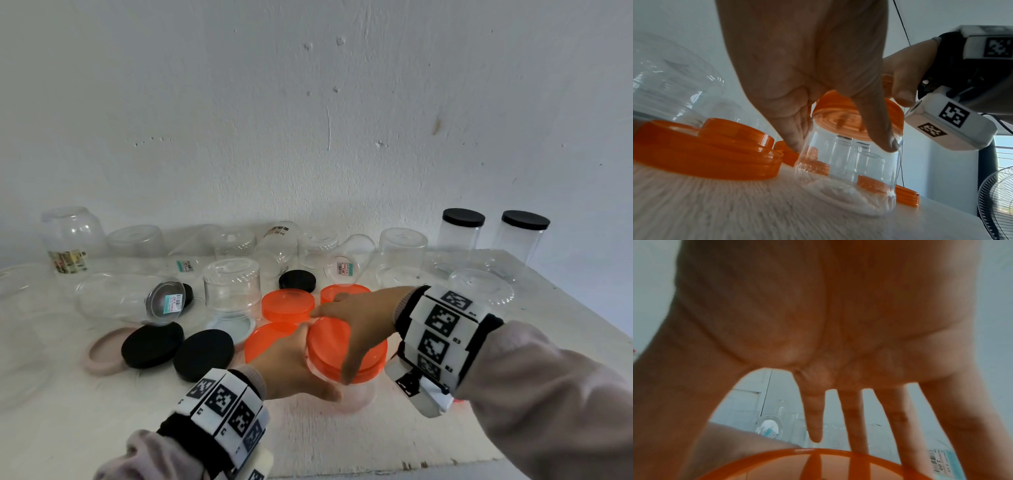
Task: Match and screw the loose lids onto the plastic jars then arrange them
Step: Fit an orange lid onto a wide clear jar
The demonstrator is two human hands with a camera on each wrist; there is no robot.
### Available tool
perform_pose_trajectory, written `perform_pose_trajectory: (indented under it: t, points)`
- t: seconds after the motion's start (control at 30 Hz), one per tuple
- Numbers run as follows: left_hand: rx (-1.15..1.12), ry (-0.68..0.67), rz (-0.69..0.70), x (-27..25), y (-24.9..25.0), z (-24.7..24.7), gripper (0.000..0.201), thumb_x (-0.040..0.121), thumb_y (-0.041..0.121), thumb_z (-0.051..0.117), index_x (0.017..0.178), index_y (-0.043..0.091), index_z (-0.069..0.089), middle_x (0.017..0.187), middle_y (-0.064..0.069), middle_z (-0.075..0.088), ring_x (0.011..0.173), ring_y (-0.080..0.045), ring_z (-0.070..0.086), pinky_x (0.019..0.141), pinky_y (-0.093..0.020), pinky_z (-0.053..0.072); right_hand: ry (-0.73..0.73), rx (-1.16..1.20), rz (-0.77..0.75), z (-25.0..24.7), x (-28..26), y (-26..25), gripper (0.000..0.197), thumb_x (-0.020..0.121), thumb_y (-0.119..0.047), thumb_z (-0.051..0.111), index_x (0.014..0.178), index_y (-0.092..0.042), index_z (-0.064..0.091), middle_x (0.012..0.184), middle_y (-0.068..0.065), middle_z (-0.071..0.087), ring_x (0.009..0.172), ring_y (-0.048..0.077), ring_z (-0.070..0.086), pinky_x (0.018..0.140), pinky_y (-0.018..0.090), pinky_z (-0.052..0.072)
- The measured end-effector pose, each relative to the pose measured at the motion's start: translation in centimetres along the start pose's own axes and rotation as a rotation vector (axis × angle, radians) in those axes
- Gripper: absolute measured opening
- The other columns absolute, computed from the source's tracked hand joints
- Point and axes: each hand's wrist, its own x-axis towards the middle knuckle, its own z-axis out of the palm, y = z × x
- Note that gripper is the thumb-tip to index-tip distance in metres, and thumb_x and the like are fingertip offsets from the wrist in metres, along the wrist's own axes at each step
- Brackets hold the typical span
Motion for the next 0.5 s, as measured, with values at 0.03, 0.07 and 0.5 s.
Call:
perform_pose_trajectory:
  t: [0.03, 0.07, 0.5]
  points:
    - [-0.002, 0.001, 0.002, 0.0, 0.0, 0.0, 0.116, 0.055, 0.036, 0.09, 0.146, 0.021, 0.019, 0.132, 0.01, 0.048, 0.121, -0.008, 0.046, 0.103, -0.023, 0.038, 0.002, 0.012, -0.011, 0.0, 0.0, 0.1, 0.104, 0.061, -0.064, 0.075, 0.145, -0.047, 0.016, 0.15, -0.007, 0.024, 0.135, 0.023, 0.033, 0.103, 0.046, 0.035]
    - [-0.01, -0.001, 0.002, 0.0, 0.0, 0.0, 0.116, 0.055, 0.035, 0.09, 0.146, 0.021, 0.019, 0.132, 0.01, 0.049, 0.121, -0.009, 0.047, 0.105, -0.025, 0.038, 0.014, 0.019, -0.014, 0.0, 0.0, 0.2, 0.102, 0.062, -0.066, 0.074, 0.145, -0.045, 0.018, 0.147, -0.007, 0.026, 0.127, 0.02, 0.042, 0.098, 0.042, 0.039]
    - [-0.025, -0.004, 0.018, 0.0, -0.3, 0.1, 0.119, 0.056, 0.033, 0.091, 0.148, 0.02, 0.017, 0.134, 0.009, 0.048, 0.123, -0.01, 0.047, 0.107, -0.03, 0.039, 0.017, 0.056, -0.045, 0.6, 0.4, 0.9, 0.101, 0.058, -0.065, 0.076, 0.139, -0.055, 0.017, 0.145, -0.011, 0.023, 0.135, 0.023, 0.03, 0.102, 0.049, 0.036]
